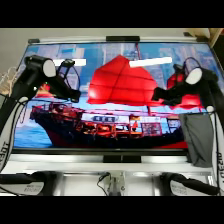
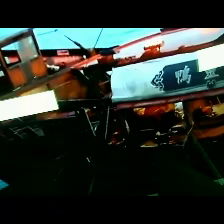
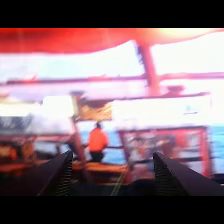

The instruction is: Fold the shirts.

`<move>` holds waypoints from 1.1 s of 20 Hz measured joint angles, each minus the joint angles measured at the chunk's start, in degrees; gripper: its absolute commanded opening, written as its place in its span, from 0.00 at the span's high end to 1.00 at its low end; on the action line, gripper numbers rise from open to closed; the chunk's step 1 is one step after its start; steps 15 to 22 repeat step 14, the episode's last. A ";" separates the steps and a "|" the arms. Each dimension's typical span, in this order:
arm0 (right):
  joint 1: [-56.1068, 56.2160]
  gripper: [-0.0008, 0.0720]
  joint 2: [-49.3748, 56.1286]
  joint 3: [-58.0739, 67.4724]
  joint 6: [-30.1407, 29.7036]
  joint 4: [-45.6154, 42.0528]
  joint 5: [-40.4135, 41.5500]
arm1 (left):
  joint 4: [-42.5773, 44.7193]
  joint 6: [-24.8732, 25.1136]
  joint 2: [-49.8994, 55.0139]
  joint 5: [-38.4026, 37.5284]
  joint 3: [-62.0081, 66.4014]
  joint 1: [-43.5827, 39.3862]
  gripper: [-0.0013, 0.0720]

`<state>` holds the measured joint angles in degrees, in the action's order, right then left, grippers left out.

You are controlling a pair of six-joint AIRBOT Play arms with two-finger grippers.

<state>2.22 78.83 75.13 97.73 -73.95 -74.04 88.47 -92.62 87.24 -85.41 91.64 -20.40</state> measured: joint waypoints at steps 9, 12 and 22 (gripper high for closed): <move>4.20 0.13 2.27 1.16 1.11 2.27 -2.54 | -1.92 -2.97 0.35 4.79 -3.34 1.05 0.24; 4.26 0.14 2.34 1.16 1.16 2.34 -2.56 | -2.05 -2.05 0.39 4.31 -3.54 1.14 0.24; 4.33 0.14 2.34 1.16 1.18 2.49 -2.58 | -2.10 -1.55 0.39 4.20 -3.58 1.18 0.24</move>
